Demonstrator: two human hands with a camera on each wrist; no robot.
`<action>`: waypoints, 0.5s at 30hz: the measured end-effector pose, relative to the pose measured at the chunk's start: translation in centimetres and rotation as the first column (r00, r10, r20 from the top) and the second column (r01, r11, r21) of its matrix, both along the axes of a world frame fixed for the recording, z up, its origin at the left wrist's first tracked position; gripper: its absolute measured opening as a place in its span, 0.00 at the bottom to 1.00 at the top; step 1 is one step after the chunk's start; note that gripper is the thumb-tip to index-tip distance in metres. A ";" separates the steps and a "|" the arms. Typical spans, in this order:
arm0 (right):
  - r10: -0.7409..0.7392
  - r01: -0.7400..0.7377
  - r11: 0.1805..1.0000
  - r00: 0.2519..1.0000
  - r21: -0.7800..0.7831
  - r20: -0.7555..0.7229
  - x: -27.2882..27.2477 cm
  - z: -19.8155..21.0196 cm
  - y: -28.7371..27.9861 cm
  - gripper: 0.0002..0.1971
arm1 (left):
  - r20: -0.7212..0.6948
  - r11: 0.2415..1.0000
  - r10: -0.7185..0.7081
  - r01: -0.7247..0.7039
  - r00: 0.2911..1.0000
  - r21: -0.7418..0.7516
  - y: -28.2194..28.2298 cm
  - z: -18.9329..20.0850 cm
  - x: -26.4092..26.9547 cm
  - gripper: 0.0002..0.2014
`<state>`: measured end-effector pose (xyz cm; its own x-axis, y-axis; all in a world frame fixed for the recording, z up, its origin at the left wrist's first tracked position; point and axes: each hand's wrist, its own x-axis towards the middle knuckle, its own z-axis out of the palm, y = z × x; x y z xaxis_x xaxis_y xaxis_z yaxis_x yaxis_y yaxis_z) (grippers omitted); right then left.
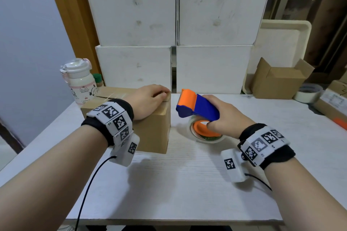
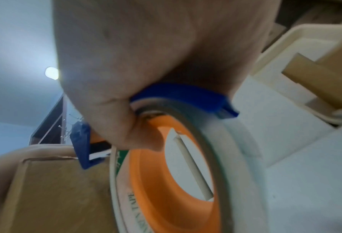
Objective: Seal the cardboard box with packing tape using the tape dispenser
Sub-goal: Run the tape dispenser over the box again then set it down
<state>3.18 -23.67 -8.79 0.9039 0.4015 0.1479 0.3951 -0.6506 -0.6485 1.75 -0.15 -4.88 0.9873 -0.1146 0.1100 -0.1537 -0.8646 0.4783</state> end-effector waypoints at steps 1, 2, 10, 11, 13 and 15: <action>-0.001 0.001 1.000 1.000 -0.011 0.017 0.0 0.2 -0.3 0.32 | 0.003 1.000 0.002 -0.002 1.000 -0.002 0.0 0.0 0.0 0.17; 0.003 -0.003 1.000 1.000 -0.028 0.028 -0.1 0.3 -0.5 0.32 | 0.004 1.000 0.002 -0.002 1.000 -0.005 0.0 0.0 0.0 0.17; 0.001 0.005 0.979 1.000 -0.204 0.030 0.6 0.7 -0.2 0.36 | -0.005 1.000 0.009 -0.009 1.000 -0.020 0.0 0.0 -0.1 0.17; 0.003 0.006 0.972 0.999 -0.233 0.038 0.7 1.0 -0.1 0.36 | -0.005 1.000 0.012 -0.012 1.000 -0.021 0.0 0.0 0.0 0.17; 0.011 0.002 0.960 0.999 -0.279 0.045 0.8 1.4 0.4 0.34 | -0.004 1.000 0.015 -0.015 1.000 -0.019 0.1 -0.1 0.0 0.17; 0.026 -0.009 0.951 0.998 -0.310 0.053 0.8 1.8 1.1 0.32 | -0.006 1.000 0.013 -0.013 1.000 -0.016 0.1 0.0 0.0 0.17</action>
<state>3.95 -22.59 -6.98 0.8902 0.4510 0.0638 0.4378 -0.8085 -0.3933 1.72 -0.10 -4.89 0.9893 -0.1002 0.1060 -0.1399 -0.8586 0.4932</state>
